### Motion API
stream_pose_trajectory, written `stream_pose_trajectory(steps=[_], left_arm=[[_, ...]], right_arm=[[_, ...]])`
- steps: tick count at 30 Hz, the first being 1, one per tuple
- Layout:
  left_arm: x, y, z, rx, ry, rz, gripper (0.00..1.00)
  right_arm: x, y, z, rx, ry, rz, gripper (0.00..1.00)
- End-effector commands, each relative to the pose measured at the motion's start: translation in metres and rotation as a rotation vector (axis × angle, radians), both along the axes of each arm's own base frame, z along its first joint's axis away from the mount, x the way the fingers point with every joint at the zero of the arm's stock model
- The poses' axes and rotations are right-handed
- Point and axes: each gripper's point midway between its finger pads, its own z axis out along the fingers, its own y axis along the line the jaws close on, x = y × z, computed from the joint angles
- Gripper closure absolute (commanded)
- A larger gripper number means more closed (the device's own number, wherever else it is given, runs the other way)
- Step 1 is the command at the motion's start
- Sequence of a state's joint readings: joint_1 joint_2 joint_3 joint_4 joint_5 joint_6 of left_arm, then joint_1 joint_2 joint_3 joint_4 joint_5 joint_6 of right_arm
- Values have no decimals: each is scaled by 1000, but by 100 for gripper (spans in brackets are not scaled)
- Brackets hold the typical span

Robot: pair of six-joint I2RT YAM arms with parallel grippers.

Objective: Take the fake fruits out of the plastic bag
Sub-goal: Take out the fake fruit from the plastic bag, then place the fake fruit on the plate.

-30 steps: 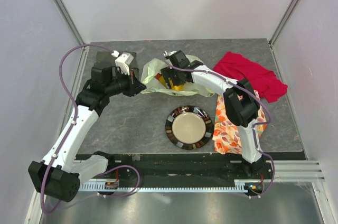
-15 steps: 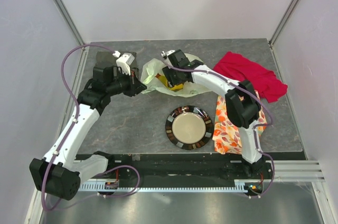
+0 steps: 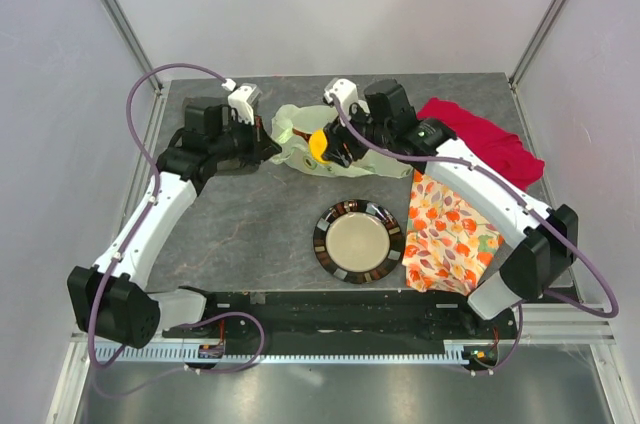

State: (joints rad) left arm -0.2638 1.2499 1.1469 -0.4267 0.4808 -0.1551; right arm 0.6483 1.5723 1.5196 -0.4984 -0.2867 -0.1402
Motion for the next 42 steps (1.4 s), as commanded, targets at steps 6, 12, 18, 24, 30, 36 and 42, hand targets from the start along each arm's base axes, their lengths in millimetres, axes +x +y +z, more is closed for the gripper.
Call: stream_pose_trajectory(steps=[6, 12, 18, 24, 30, 36, 42], left_arm=[[11, 3, 37, 24, -173, -19, 99], [1, 1, 57, -36, -210, -21, 98], [-5, 7, 67, -5, -275, -26, 98], [-10, 16, 70, -38, -277, -18, 97], [-10, 20, 61, -41, -255, -13, 97], [-9, 18, 55, -41, -242, -28, 97], [-11, 16, 56, -44, -246, -41, 97]], right_arm=[[-116, -11, 2, -126, -82, 440, 76], [-171, -5, -47, -238, -83, 586, 74], [-153, -3, -112, -315, -35, 506, 72], [-152, 1, -139, -338, -5, 540, 68], [-145, 11, -146, -356, -29, 591, 66], [-140, 15, -170, -408, -18, 634, 58], [-132, 15, -156, -409, -66, 599, 24]])
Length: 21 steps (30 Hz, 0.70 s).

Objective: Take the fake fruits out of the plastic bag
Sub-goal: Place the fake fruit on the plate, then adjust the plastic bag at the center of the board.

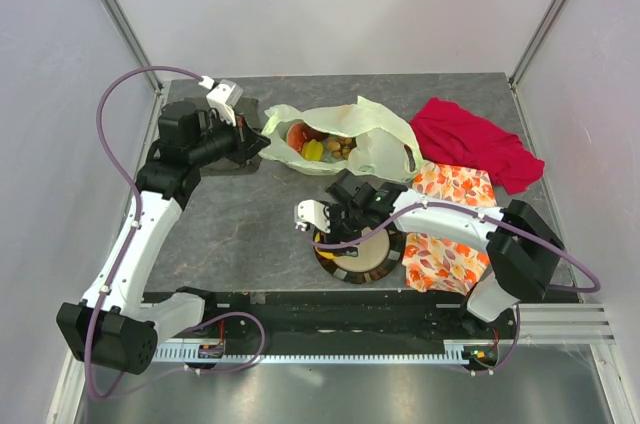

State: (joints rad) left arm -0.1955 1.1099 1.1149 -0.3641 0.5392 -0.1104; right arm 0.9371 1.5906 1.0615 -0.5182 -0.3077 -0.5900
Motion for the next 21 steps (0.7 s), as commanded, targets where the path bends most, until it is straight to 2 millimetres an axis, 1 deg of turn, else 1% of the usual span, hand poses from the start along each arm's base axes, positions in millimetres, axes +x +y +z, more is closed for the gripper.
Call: stream_pose_trajectory(steps=[1, 3, 4, 5, 6, 7, 8, 9, 10, 11, 12, 13, 14, 15, 16, 17, 18, 19, 20, 21], left_arm=[[-3, -3, 8, -7, -53, -41, 97], [-6, -3, 4, -9, -43, -44, 98], [-9, -3, 0, -9, -35, -47, 98], [-11, -4, -2, -10, -29, -53, 98], [-12, -4, -7, -10, -18, -55, 98], [-15, -4, -7, -11, -16, -60, 98], [-17, -5, -9, -11, -9, -67, 98], [-20, -5, -10, -10, -5, -72, 98], [-24, -6, -9, -8, -11, -90, 98], [-28, -6, -13, -3, 3, -98, 98], [-30, -5, -13, 3, 5, -105, 98], [-33, -5, -13, 12, 1, -116, 98], [-38, -4, -17, 20, 20, -120, 98], [-39, -4, -15, 24, 18, -125, 98], [-41, -3, -16, 37, 16, -131, 98], [-42, -3, -15, 41, 17, -131, 98], [-44, -2, -15, 46, 32, -128, 98], [-43, 0, -15, 52, 40, -120, 98], [-42, 0, -17, 73, 35, -130, 98], [-45, 1, -20, 81, 58, -137, 98]], right_arm=[[15, 12, 37, 76, -95, 8, 13], [19, 15, 60, 109, -113, -19, 9], [16, 13, 68, 107, -98, -28, 9], [20, 19, 95, 158, -118, -37, 9], [19, 22, 112, 190, -108, -62, 9], [18, 22, 126, 211, -102, -76, 9], [25, 27, 165, 294, -144, -97, 9], [27, 29, 183, 333, -142, -128, 9], [32, 28, 201, 368, -168, -150, 10], [43, 26, 221, 407, -197, -180, 11], [52, 26, 232, 436, -221, -207, 14], [62, 23, 235, 445, -235, -230, 16], [78, 15, 230, 434, -260, -278, 18], [90, 13, 230, 446, -288, -299, 24], [101, 11, 219, 424, -306, -301, 28], [112, 3, 202, 395, -305, -328, 32], [121, 4, 199, 406, -319, -337, 38], [129, 5, 183, 382, -297, -346, 41], [136, 4, 175, 365, -294, -365, 46], [143, 4, 168, 344, -298, -382, 48]])
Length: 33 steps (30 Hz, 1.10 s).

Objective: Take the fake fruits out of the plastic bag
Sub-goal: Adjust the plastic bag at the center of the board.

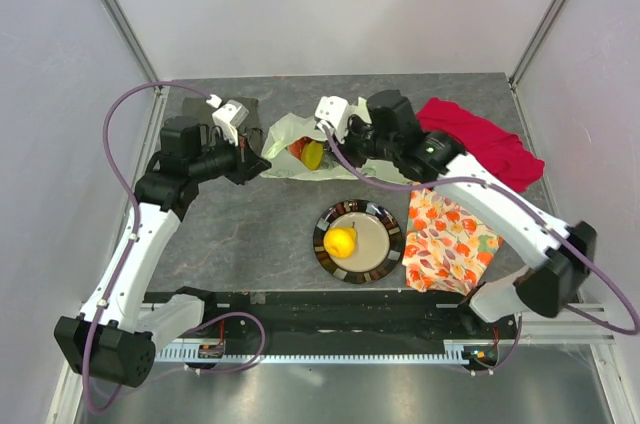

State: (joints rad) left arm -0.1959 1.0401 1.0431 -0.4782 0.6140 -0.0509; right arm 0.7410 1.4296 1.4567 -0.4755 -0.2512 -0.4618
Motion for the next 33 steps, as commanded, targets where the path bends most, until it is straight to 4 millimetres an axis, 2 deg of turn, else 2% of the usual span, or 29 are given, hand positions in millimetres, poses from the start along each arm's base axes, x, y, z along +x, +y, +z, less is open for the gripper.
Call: stream_pose_trajectory(steps=[1, 5, 6, 8, 9, 10, 11, 12, 14, 15, 16, 17, 20, 21, 22, 23, 24, 25, 26, 27, 28, 29, 30, 32, 33], left_arm=[[-10, 2, 6, 54, -21, -69, 98], [-17, 4, -6, 81, 1, -88, 98], [-15, 6, -5, 84, 4, -76, 98], [-16, 11, -9, 109, 5, -70, 98], [-13, 15, -13, 134, -3, -60, 98], [-12, 17, -17, 147, -1, -55, 98], [-13, 18, -23, 158, 5, -55, 98], [-10, 21, -26, 175, 9, -41, 98], [-10, 24, -28, 192, 11, -34, 99], [-10, 27, -29, 221, -8, -35, 98], [-11, 31, -31, 240, -16, -31, 98], [-12, 34, -37, 263, -12, -27, 98], [-21, 43, -41, 319, -28, -30, 98], [-24, 42, -38, 317, -38, -40, 98], [-29, 42, -33, 309, -60, -44, 98], [-32, 39, -30, 294, -67, -55, 98], [-33, 37, -25, 280, -79, -60, 98], [-32, 35, -19, 267, -83, -60, 99], [-31, 32, -16, 244, -71, -59, 99], [-28, 31, -15, 233, -65, -55, 98], [-25, 29, -10, 221, -66, -51, 98], [-20, 28, -10, 211, -52, -36, 98], [-17, 28, -8, 204, -53, -27, 98], [-11, 26, -6, 185, -40, -12, 98], [-8, 24, -5, 178, -35, -12, 98]], right_arm=[[37, 3, -76, -122, 85, -94, 49], [71, -12, -109, -144, 153, -300, 55], [75, -15, -115, -151, 163, -333, 55], [71, -19, -137, -201, 187, -323, 55], [66, -21, -140, -210, 189, -318, 55], [55, -27, -156, -242, 215, -302, 56], [46, -31, -162, -262, 232, -290, 55], [36, -36, -160, -263, 245, -281, 55], [7, -45, -177, -301, 326, -249, 56], [-1, -49, -172, -285, 335, -255, 55], [-11, -54, -183, -300, 364, -243, 55], [-16, -57, -184, -308, 369, -236, 55], [-3, -56, -177, -313, 340, -250, 54], [12, -47, -159, -282, 304, -249, 53], [22, -42, -152, -268, 290, -249, 53], [32, -36, -158, -277, 295, -249, 53], [50, -25, -135, -240, 248, -246, 52], [59, -20, -132, -231, 241, -244, 52], [67, -10, -142, -230, 265, -220, 52], [81, -1, -125, -193, 239, -215, 52], [86, 4, -125, -187, 243, -210, 53], [91, 12, -135, -193, 268, -195, 53], [99, 21, -120, -161, 256, -187, 53], [98, 26, -126, -147, 322, -206, 54], [100, 31, -116, -115, 336, -208, 54]])
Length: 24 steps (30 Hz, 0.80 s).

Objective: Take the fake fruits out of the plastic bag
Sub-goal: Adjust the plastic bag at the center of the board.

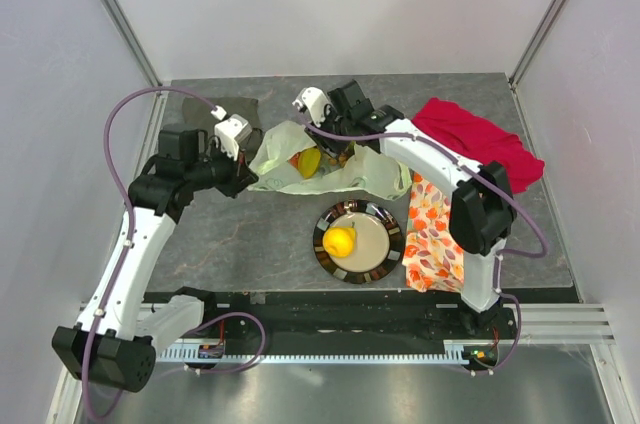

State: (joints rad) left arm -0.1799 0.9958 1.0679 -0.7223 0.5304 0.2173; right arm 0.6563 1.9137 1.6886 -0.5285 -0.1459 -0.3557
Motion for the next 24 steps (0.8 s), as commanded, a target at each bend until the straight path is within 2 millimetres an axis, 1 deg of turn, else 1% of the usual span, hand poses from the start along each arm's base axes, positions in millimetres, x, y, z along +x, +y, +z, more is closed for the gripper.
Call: stream_pose_trajectory(steps=[1, 2, 4, 5, 6, 7, 8, 10, 11, 12, 13, 14, 15, 16, 17, 18, 19, 21, 22, 24], left_arm=[[16, -8, 22, -66, -16, 21, 98], [18, -8, 22, -78, 0, 37, 98], [23, -9, 21, -92, 19, 57, 98], [24, -10, 21, -109, 32, 72, 98], [26, -11, 20, -116, 37, 76, 98], [28, -12, 22, -126, 34, 79, 98], [28, -13, 23, -140, 45, 88, 98], [32, -15, 22, -147, 48, 91, 98], [33, -15, 22, -149, 47, 94, 98], [34, -15, 22, -150, 47, 92, 98], [36, -15, 19, -148, 53, 94, 98], [37, -16, 19, -149, 50, 93, 98], [37, -16, 19, -150, 50, 91, 98], [37, -16, 19, -150, 53, 90, 98], [36, -16, 17, -149, 59, 91, 98], [35, -15, 16, -147, 65, 93, 99], [34, -15, 16, -146, 66, 94, 98], [31, -14, 12, -141, 84, 93, 99], [30, -14, 10, -135, 85, 91, 98], [27, -13, 7, -131, 97, 88, 98]], right_arm=[[-5, 20, 19, 96, 94, -7, 54], [-11, 22, 27, 133, 120, -23, 55], [-27, 27, 35, 185, 160, 15, 58], [-32, 26, 48, 217, 157, 13, 59], [-40, 25, 42, 224, 185, 25, 60], [-43, 26, 43, 234, 190, 32, 61], [-46, 26, 39, 235, 213, 26, 61], [-52, 27, 23, 222, 276, 20, 61], [-51, 29, 4, 203, 326, 0, 61], [-48, 32, 3, 224, 367, -46, 60], [-47, 35, -5, 221, 404, -72, 60], [-43, 36, -26, 206, 462, -118, 57], [-35, 38, -25, 222, 473, -168, 47], [-28, 38, -28, 222, 467, -197, 42], [-20, 37, -39, 216, 477, -237, 38], [-10, 36, -37, 238, 480, -271, 33], [-4, 36, -46, 261, 523, -330, 31], [8, 33, -50, 309, 567, -412, 28], [10, 32, -60, 310, 589, -438, 27], [18, 31, -65, 341, 622, -479, 26]])
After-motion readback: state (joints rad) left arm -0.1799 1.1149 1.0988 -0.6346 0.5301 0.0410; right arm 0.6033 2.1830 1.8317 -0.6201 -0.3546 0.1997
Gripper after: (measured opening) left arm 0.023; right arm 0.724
